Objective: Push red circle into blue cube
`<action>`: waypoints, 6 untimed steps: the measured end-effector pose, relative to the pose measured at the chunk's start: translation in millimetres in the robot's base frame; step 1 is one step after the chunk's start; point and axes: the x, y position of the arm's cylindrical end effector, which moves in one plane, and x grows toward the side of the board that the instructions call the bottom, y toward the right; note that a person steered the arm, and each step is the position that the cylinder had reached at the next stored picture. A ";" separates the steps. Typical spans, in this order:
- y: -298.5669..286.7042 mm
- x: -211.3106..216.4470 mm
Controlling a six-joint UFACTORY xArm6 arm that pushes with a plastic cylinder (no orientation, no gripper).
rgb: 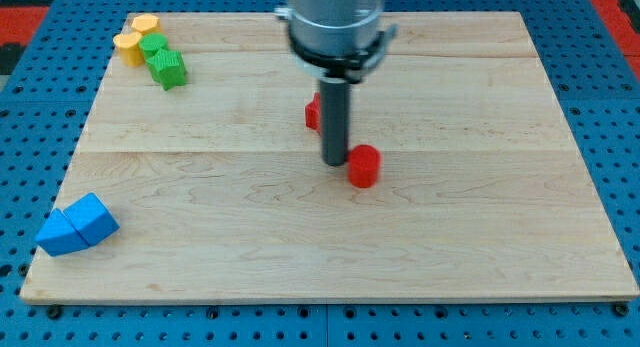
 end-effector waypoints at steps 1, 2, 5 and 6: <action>69.8 0.0; 116.1 7.3; 33.3 65.7; -112.6 62.6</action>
